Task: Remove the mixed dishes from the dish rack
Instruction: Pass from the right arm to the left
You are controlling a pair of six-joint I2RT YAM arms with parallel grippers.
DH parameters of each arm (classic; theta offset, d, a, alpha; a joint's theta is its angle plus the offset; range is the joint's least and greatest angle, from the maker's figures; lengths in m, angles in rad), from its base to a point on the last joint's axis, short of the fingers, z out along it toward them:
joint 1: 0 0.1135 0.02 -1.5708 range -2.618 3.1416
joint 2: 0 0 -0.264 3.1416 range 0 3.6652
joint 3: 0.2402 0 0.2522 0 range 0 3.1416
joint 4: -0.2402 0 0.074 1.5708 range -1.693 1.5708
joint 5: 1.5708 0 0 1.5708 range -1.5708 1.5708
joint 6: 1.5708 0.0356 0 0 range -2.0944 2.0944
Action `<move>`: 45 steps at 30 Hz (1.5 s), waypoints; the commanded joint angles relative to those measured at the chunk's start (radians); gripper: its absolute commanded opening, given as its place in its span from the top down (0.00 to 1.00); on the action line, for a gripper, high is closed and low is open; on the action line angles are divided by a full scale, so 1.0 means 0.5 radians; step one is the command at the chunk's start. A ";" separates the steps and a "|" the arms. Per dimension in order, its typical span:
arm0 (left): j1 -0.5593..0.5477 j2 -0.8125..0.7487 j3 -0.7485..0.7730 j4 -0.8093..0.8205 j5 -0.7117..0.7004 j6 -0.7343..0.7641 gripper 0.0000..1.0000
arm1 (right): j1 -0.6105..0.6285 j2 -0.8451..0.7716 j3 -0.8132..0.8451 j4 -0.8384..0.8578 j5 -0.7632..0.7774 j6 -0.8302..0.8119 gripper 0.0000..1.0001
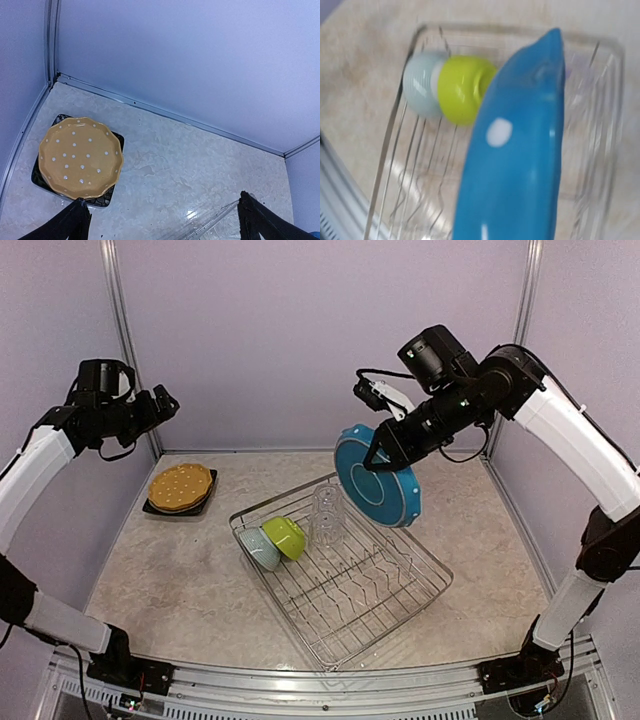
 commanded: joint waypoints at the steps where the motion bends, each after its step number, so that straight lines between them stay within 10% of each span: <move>1: -0.012 -0.013 0.102 -0.208 0.081 -0.027 0.01 | 0.082 0.043 0.243 0.124 0.247 -0.203 0.96; 17: -0.110 0.038 0.289 -0.378 0.405 -0.033 0.01 | 0.659 0.339 0.241 0.076 1.882 -0.554 0.99; 45: -0.784 0.737 0.813 -0.694 0.917 0.197 0.09 | 1.085 0.317 -0.819 1.285 2.561 -1.576 1.00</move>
